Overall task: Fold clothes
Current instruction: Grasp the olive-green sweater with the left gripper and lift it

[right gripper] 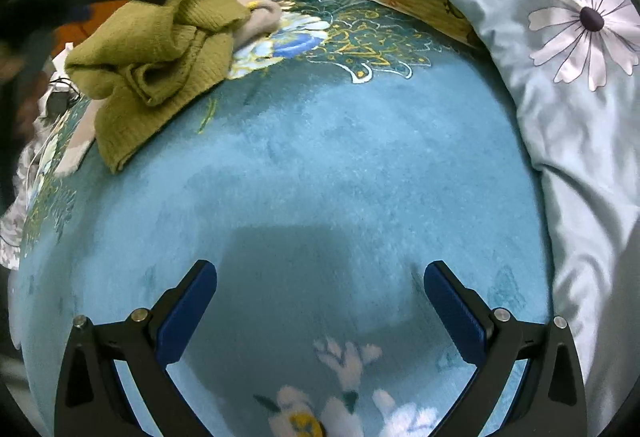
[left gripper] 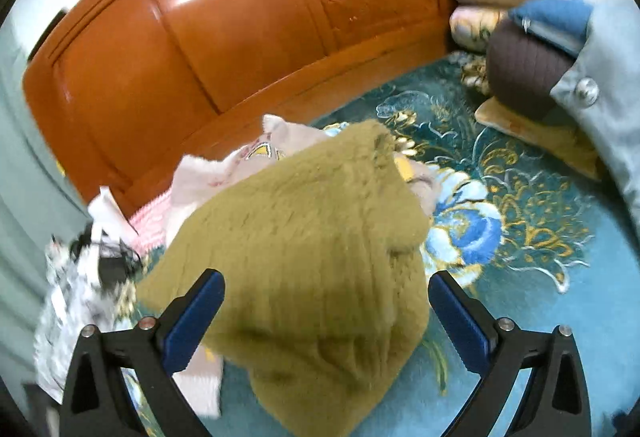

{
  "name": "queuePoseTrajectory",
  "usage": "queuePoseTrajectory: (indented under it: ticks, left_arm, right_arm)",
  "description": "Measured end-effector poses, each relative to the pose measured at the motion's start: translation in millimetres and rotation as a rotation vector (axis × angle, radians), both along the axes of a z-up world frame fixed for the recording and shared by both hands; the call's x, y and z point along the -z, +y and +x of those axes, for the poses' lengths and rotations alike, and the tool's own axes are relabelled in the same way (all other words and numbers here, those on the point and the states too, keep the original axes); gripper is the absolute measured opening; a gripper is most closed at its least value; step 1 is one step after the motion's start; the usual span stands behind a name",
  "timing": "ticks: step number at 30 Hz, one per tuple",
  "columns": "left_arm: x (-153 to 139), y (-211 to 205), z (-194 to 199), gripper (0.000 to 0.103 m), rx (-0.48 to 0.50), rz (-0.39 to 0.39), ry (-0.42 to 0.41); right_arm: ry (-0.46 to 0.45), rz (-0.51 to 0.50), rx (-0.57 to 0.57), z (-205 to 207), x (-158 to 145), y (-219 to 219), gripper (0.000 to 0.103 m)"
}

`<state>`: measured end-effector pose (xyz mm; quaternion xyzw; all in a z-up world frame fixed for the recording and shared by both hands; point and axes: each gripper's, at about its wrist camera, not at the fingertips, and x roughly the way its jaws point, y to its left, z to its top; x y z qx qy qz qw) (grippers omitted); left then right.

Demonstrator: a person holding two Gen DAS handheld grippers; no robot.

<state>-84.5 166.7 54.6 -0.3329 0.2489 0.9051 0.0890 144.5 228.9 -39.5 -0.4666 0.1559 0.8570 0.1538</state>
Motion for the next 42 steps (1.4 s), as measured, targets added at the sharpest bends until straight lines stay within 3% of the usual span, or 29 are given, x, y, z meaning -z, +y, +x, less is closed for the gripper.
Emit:
queuePoseTrajectory:
  ticks: [3,4,6,7,8,13,17,23,31,35,39,42]
  left_arm:
    - [4,11,-18,0.100,-0.077,-0.028,-0.019]
    - [4,10,-23,0.089,-0.091,-0.016,-0.036]
    - [3,6,-32,0.063,-0.107,-0.002,-0.069]
    - [2,4,-36,0.031,-0.116,-0.007,-0.082]
    - [0,1,-39,0.013,-0.127,0.001,-0.097]
    - [-37,-42,-24,0.011,-0.154,0.223,-0.106]
    - [-65,-71,22,0.011,-0.055,0.307,-0.114]
    - [-113,-116,87,0.011,0.044,0.531,-0.127]
    - [-208,-125,175,0.011,0.342,0.768,-0.020]
    - [-243,-133,202,0.011,0.446,0.891,0.000]
    - [-248,-153,203,0.011,0.397,0.978,-0.003]
    - [-214,-165,179,0.012,0.230,0.917,-0.051]
  right_arm:
    - [0.016,0.015,-0.026,7,-4,-5,0.103]
    - [0.020,0.020,-0.034,11,-5,-8,0.103]
    - [0.027,0.015,-0.042,17,-6,-11,0.103]
    - [0.032,0.009,-0.047,21,-6,-13,0.103]
    - [0.034,0.005,-0.047,23,-5,-13,0.103]
    - [0.059,-0.024,-0.035,26,-8,-9,0.103]
    - [0.088,-0.044,0.014,31,-13,2,0.103]
    - [0.117,-0.090,0.115,43,-18,26,0.103]
    - [0.182,-0.084,0.154,61,-39,33,0.103]
    - [0.219,-0.067,0.202,71,-50,42,0.103]
    - [0.248,-0.073,0.230,80,-55,48,0.103]
    - [0.235,-0.075,0.213,80,-54,47,0.103]
